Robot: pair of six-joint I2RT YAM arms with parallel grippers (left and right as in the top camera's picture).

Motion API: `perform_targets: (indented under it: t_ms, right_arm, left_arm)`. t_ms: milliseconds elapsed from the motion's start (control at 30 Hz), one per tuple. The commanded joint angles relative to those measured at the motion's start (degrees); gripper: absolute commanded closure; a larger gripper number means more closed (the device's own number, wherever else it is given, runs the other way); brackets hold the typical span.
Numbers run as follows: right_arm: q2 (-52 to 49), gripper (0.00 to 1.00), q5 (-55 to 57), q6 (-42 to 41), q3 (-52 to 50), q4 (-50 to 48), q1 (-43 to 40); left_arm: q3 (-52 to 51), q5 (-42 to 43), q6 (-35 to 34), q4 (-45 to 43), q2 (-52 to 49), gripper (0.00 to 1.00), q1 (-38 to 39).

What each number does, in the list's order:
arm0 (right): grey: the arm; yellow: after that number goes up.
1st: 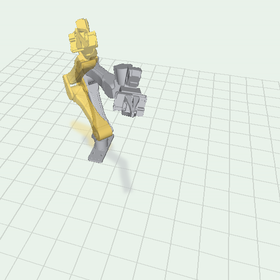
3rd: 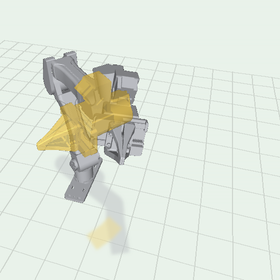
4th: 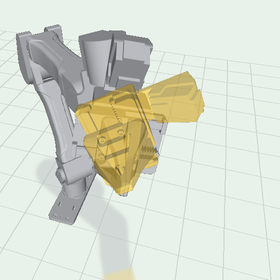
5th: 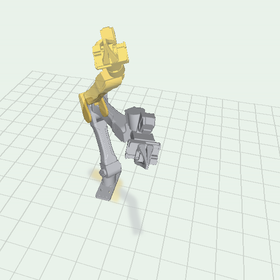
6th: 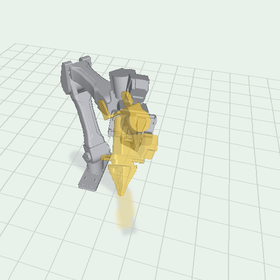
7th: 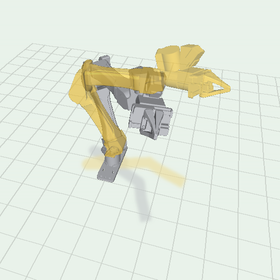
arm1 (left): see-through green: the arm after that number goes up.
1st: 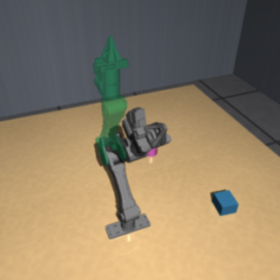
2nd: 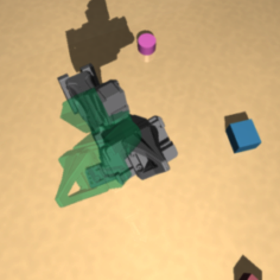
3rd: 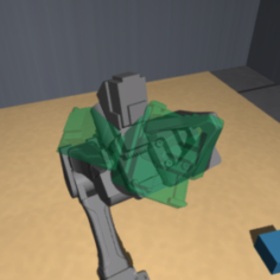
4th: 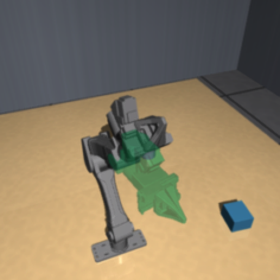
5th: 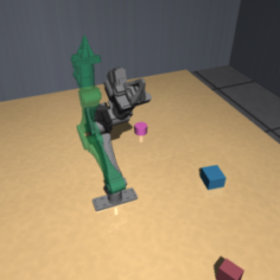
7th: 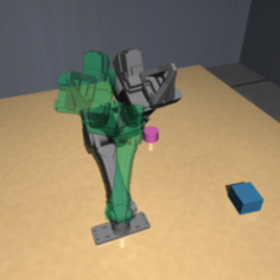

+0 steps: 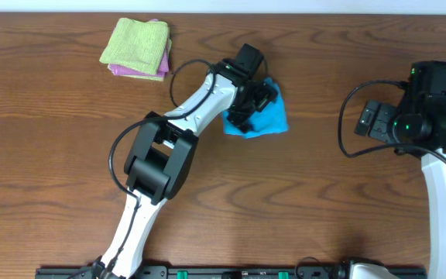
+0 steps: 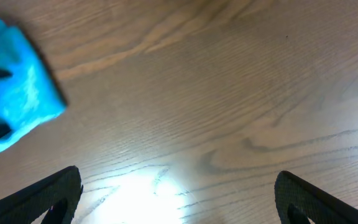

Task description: Fold the cloth

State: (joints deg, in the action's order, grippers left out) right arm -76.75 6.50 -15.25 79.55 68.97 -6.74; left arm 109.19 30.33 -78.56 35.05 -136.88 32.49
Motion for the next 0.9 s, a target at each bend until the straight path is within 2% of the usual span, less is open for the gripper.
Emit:
perform_targets:
  t_ms: [0, 133, 333, 500, 700, 867]
  right_arm:
    - [0.26, 0.01, 0.52, 0.70, 0.35, 0.17, -0.31]
    - [0.26, 0.01, 0.48, 0.72, 0.35, 0.20, -0.31]
    - [0.26, 0.01, 0.52, 0.81, 0.35, 0.07, -0.31]
    - [0.26, 0.01, 0.26, 2.12, 0.35, -0.85, -0.31]
    - [0.24, 0.01, -1.18, 2.73, 0.35, -3.04, -0.31]
    - [0.24, 0.01, -1.20, 2.73, 0.35, -3.63, -0.31]
  left_arm:
    - [-1.38, 5.73, -6.91, -6.54, -3.67, 0.05, 0.92]
    - [-1.33, 7.26, 0.76, -15.87, -3.19, 0.05, 0.42]
    - [-1.31, 6.97, 8.83, -13.88, -1.84, 0.05, -1.64]
    - [-1.31, 6.45, 16.87, -6.62, -0.26, 0.05, -4.50]
    - [-1.29, 6.67, 23.37, -11.15, 5.57, 0.05, -5.99]
    - [-1.29, 6.14, 24.02, -12.50, 9.60, 0.05, -5.84]
